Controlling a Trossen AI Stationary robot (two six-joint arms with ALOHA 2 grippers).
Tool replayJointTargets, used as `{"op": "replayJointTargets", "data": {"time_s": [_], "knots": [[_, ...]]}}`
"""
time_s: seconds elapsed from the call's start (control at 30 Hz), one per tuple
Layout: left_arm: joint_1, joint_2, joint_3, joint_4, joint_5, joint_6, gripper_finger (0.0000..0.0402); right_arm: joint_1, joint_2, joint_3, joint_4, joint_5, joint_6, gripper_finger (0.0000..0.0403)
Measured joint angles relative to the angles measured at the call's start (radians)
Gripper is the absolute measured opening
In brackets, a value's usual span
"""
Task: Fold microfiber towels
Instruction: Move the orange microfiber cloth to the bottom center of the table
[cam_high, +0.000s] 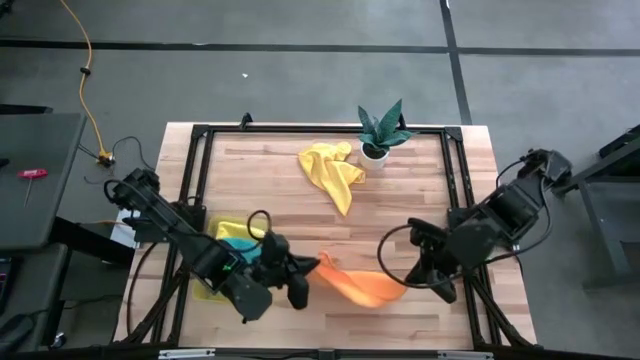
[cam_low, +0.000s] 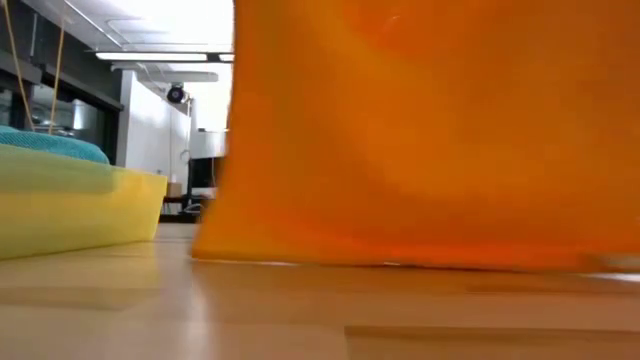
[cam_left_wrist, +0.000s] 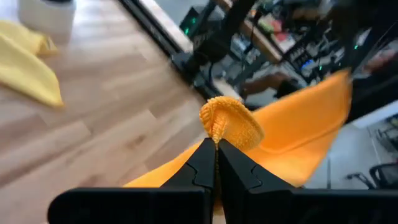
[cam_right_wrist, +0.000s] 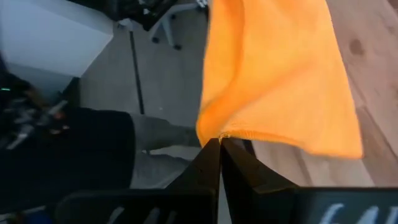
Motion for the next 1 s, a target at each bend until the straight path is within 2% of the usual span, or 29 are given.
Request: {"op": "replayJointTargets", "data": {"time_s": [0.1,0.27,0.4,0.57,0.73,1.0], "knots": [[0.003,0.021,0.0,0.004,0.027,-0.071,0.0,-0.003,-0.004,0.032,-0.061,0.0,-0.002,0.0],[0.009,0.055,-0.008,0.0,-0.033,-0.207,0.0,-0.024,-0.039,0.027,-0.364,0.021,0.025,0.0],[0.022,0.1,-0.058,-0.003,-0.019,-0.332,0.0,-0.031,-0.089,-0.064,-0.431,0.086,0.054,0.0],[0.053,0.188,-0.085,0.017,0.005,-0.433,0.0,-0.031,-0.142,-0.271,-0.407,0.124,0.136,0.0],[0.128,0.251,-0.086,-0.01,-0.003,-0.402,0.0,-0.031,-0.155,-0.487,-0.375,0.205,0.23,0.0],[0.336,0.304,-0.086,0.014,-0.006,-0.035,0.0,-0.102,-0.153,-0.764,-0.212,0.259,0.318,0.0]]}}
